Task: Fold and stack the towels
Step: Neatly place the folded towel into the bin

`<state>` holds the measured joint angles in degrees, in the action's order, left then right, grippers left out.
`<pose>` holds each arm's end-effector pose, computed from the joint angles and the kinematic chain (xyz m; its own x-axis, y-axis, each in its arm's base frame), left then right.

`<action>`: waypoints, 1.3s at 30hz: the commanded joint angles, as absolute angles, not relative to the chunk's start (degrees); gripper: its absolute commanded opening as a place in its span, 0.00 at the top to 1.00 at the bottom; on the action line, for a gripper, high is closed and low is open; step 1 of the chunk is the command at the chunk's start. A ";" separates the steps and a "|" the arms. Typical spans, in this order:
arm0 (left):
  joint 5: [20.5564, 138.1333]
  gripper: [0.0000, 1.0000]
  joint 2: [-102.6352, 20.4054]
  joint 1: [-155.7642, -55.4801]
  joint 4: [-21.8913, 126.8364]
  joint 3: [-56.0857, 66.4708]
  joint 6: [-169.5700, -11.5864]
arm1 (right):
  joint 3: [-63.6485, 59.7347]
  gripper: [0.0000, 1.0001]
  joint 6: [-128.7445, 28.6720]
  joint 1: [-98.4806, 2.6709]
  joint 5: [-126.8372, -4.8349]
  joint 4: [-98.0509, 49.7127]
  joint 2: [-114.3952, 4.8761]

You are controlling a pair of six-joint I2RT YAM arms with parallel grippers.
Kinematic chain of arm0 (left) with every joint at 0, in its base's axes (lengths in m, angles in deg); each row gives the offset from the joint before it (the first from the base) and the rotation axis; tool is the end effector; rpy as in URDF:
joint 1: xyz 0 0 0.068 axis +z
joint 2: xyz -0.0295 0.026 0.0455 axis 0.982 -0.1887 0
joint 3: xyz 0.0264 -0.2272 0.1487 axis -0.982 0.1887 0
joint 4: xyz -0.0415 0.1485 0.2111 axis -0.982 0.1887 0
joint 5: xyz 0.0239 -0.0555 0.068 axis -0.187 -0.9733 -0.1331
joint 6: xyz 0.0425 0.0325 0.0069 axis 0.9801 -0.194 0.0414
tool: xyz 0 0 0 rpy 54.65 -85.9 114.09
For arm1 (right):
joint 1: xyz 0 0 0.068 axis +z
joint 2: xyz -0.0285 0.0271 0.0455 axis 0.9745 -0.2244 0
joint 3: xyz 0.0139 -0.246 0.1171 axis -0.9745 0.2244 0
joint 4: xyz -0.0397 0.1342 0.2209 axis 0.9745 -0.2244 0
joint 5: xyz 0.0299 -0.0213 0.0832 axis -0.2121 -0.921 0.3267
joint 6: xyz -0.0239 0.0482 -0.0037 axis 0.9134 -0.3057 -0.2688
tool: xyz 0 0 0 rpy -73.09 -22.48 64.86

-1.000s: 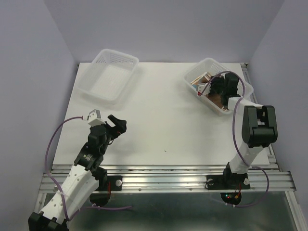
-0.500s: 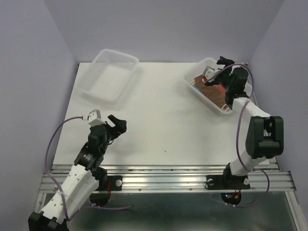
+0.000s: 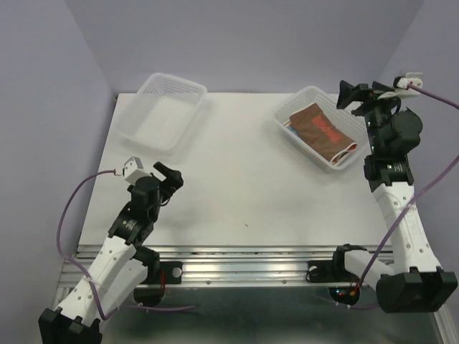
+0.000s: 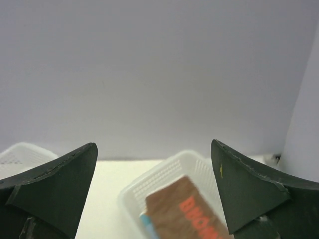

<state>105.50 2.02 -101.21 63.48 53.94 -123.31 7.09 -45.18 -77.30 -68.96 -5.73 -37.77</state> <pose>0.1438 -0.0466 0.2431 -0.2626 -0.6108 -0.7470 -0.1352 0.7898 -0.5983 0.2496 0.0016 0.4596 0.3450 0.0325 -0.9381 -0.0811 0.9967 0.0047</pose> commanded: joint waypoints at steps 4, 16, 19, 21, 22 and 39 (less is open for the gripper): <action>109.23 0.01 -8.33 -101.45 66.79 41.43 -127.17 | 23.74 0.00 -75.82 -77.12 -84.72 -29.97 -21.95; 103.87 0.01 -6.85 -101.45 62.40 44.93 -125.85 | 26.40 0.00 -72.58 -77.12 -78.85 -36.31 -20.66; 103.78 0.01 -5.88 -101.45 62.57 45.28 -125.49 | 23.15 0.00 -71.35 -77.12 -76.38 -36.23 -27.36; 103.78 0.01 -5.44 -101.45 62.66 45.63 -125.49 | 20.61 0.00 -71.43 -77.12 -78.04 -36.58 -33.78; 103.78 0.01 -5.44 -101.45 62.66 45.72 -125.49 | 19.63 0.00 -71.52 -77.12 -78.83 -36.67 -35.54; 104.31 0.01 -5.88 -101.45 63.54 45.81 -125.14 | 11.19 0.00 -65.98 -78.61 -86.40 -33.33 -59.63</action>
